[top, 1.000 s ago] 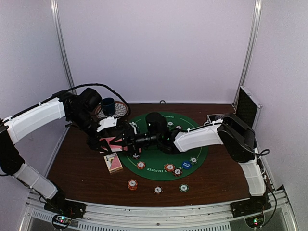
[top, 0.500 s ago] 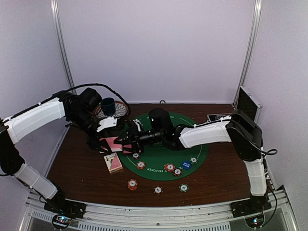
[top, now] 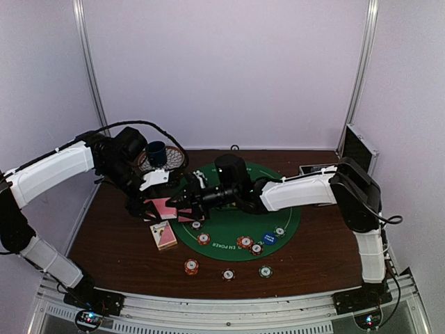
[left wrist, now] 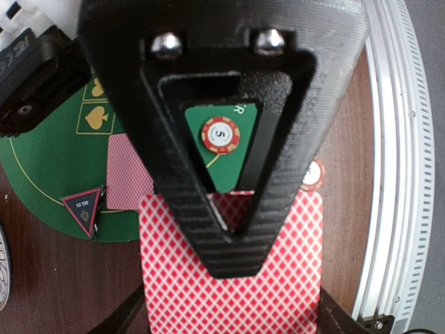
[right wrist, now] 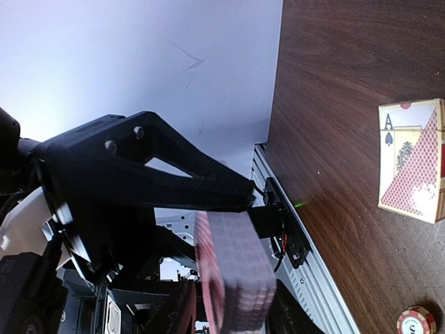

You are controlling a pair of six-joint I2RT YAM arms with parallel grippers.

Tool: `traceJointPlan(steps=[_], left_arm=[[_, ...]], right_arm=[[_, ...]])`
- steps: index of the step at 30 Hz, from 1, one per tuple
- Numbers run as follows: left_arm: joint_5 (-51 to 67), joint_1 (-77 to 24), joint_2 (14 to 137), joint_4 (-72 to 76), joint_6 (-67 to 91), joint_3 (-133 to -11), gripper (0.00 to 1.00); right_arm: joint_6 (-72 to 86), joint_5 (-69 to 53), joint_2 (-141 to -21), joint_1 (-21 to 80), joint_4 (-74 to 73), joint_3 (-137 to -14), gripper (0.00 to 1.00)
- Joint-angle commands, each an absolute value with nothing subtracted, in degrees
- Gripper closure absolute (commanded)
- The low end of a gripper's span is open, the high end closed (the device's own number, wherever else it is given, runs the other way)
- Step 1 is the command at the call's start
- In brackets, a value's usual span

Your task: Distribute texas hold em gaming equipment

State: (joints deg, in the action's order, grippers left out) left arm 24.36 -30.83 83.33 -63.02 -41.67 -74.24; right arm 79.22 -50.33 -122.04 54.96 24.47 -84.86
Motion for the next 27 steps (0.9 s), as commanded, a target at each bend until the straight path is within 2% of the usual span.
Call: traceJointPlan(steps=[1, 17, 27], left_arm=[[25.4, -30.6, 82.5, -62.0, -41.7, -74.5, 1.00], [25.8, -30.5, 82.2, -62.0, -41.5, -74.5, 1.00], [26.1, -30.6, 81.7, -62.0, -41.6, -74.6, 1.00]], right_arm=[[78.4, -50.5, -122.0, 55.6, 23.9, -88.3, 0.63], [74.2, -49.5, -123.1, 56.1, 15.1, -90.5, 0.62], [73.6, -48.4, -120.0, 54.9, 14.9, -85.3, 0.64]])
